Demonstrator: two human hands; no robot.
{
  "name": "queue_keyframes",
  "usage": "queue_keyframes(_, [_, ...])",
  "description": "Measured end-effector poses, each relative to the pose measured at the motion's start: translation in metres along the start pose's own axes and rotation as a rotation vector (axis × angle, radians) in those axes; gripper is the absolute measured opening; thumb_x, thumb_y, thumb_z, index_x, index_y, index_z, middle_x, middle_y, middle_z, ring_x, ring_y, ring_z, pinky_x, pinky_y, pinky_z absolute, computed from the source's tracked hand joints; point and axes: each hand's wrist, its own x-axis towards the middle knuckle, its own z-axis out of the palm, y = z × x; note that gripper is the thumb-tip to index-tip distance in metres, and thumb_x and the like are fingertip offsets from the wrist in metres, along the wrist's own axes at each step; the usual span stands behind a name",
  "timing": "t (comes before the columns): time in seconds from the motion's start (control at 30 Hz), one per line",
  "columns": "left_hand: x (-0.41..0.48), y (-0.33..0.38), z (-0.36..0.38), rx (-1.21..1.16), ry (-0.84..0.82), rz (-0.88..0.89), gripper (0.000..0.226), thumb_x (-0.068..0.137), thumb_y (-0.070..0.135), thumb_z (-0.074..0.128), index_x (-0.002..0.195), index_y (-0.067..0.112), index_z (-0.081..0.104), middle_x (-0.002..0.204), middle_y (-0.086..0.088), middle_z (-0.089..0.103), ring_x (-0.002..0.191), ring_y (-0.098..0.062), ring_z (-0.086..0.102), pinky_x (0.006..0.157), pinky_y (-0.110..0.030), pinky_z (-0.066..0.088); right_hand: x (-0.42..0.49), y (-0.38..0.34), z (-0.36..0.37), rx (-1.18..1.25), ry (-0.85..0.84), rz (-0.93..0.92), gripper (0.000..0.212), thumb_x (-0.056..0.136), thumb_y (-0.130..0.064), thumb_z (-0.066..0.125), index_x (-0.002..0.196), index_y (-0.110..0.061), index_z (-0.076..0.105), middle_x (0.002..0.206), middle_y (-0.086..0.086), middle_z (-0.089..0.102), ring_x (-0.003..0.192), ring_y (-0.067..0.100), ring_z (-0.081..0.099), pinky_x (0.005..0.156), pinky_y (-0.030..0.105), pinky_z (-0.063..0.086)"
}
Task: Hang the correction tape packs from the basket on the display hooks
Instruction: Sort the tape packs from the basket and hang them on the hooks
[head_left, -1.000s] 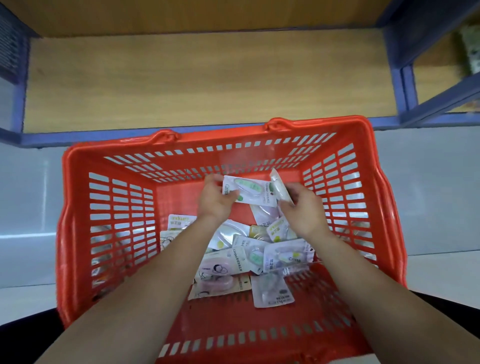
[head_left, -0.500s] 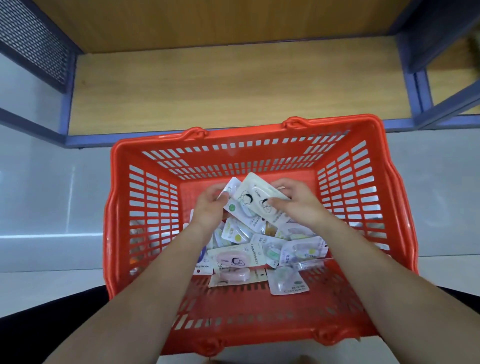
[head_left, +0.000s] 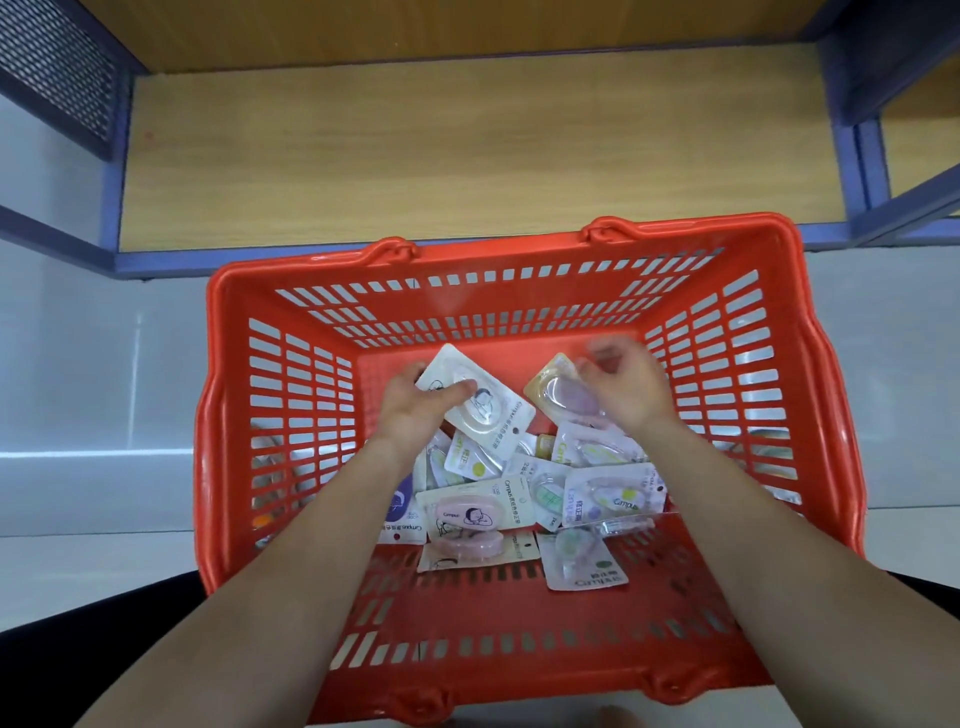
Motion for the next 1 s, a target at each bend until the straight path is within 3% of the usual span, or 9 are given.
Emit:
queue_keyframes(0.1, [0.003, -0.003, -0.004, -0.120, 0.047, -0.046, 0.037, 0.084, 0.019, 0.083, 0.116, 0.010, 0.065, 0.103, -0.009, 0.076, 0.085, -0.018, 0.074, 0.069, -0.026, 0.059, 0.003, 0.022, -0.008, -0.229, -0.080, 0.085, 0.047, 0.088, -0.029, 0.076, 0.129, -0.012, 0.062, 0.125, 0.009, 0.066, 0.113, 0.027, 0.064, 0.095, 0.031, 0.046])
queue_keyframes(0.2, [0.005, -0.007, -0.005, -0.145, 0.060, -0.066, 0.037, 0.084, 0.018, 0.083, 0.115, 0.009, 0.066, 0.100, -0.008, 0.077, 0.091, -0.022, 0.076, 0.075, -0.029, 0.062, 0.001, 0.029, 0.000, -0.294, -0.181, 0.108, 0.069, 0.079, -0.044, 0.083, 0.137, -0.017, 0.055, 0.125, 0.007, 0.062, 0.112, 0.028, 0.063, 0.097, 0.038, 0.049])
queue_keyframes(0.27, [0.006, -0.010, -0.005, -0.146, 0.063, -0.072, 0.035, 0.085, 0.018, 0.083, 0.114, 0.008, 0.066, 0.098, -0.008, 0.077, 0.084, -0.018, 0.076, 0.069, -0.025, 0.061, 0.002, 0.027, 0.006, -0.369, -0.209, 0.097, 0.069, 0.075, -0.049, 0.084, 0.132, -0.020, 0.057, 0.118, 0.004, 0.066, 0.111, 0.028, 0.062, 0.095, 0.038, 0.050])
queue_keyframes(0.4, [0.004, -0.010, -0.004, -0.142, 0.056, -0.068, 0.033, 0.085, 0.020, 0.082, 0.113, 0.012, 0.065, 0.094, -0.004, 0.076, 0.080, -0.014, 0.074, 0.064, -0.019, 0.057, 0.004, 0.023, 0.013, -0.527, -0.227, 0.009, 0.046, 0.070, -0.060, 0.081, 0.101, -0.030, 0.064, 0.119, 0.001, 0.066, 0.121, 0.026, 0.054, 0.103, 0.040, 0.043])
queue_keyframes(0.57, [0.006, -0.010, -0.003, -0.116, 0.052, -0.069, 0.034, 0.085, 0.021, 0.083, 0.112, 0.011, 0.065, 0.096, -0.005, 0.076, 0.084, -0.017, 0.075, 0.069, -0.022, 0.058, -0.001, 0.019, 0.030, -0.516, -0.136, 0.069, 0.077, 0.063, -0.073, 0.079, 0.109, -0.013, 0.064, 0.122, 0.010, 0.058, 0.120, 0.032, 0.051, 0.102, 0.043, 0.044])
queue_keyframes(0.67, [0.007, -0.010, -0.010, -0.114, 0.061, -0.053, 0.032, 0.085, 0.019, 0.082, 0.111, 0.009, 0.067, 0.099, -0.009, 0.078, 0.084, -0.019, 0.076, 0.073, -0.026, 0.060, -0.004, 0.016, 0.034, -0.494, -0.113, 0.093, 0.076, 0.064, -0.066, 0.083, 0.111, -0.010, 0.062, 0.121, 0.011, 0.056, 0.117, 0.030, 0.052, 0.094, 0.038, 0.046])
queue_keyframes(0.8, [0.010, -0.009, -0.022, -0.102, 0.081, -0.064, 0.034, 0.084, 0.022, 0.083, 0.111, 0.009, 0.067, 0.093, -0.008, 0.078, 0.078, -0.022, 0.075, 0.080, -0.040, 0.063, -0.006, 0.014, 0.028, -0.252, -0.146, 0.068, 0.054, 0.070, -0.039, 0.091, 0.100, -0.016, 0.052, 0.087, -0.001, 0.061, 0.081, 0.023, 0.060, 0.064, 0.034, 0.044])
queue_keyframes(0.87, [0.010, -0.007, -0.026, -0.113, 0.071, -0.071, 0.038, 0.083, 0.021, 0.084, 0.113, 0.009, 0.066, 0.096, -0.011, 0.078, 0.085, -0.026, 0.077, 0.085, -0.046, 0.063, -0.010, 0.011, 0.026, -0.058, -0.148, 0.017, 0.044, 0.076, -0.022, 0.088, 0.098, -0.021, 0.051, 0.084, -0.006, 0.059, 0.078, 0.019, 0.060, 0.064, 0.035, 0.046])
queue_keyframes(1.0, [0.004, 0.003, -0.027, -0.135, 0.038, -0.035, 0.035, 0.084, 0.017, 0.083, 0.114, 0.014, 0.065, 0.098, -0.010, 0.077, 0.086, -0.022, 0.076, 0.078, -0.037, 0.064, -0.017, -0.015, 0.007, 0.209, -0.065, -0.122, 0.037, 0.084, -0.005, 0.080, 0.095, -0.031, 0.055, 0.088, -0.003, 0.068, 0.078, 0.016, 0.067, 0.066, 0.032, 0.053])
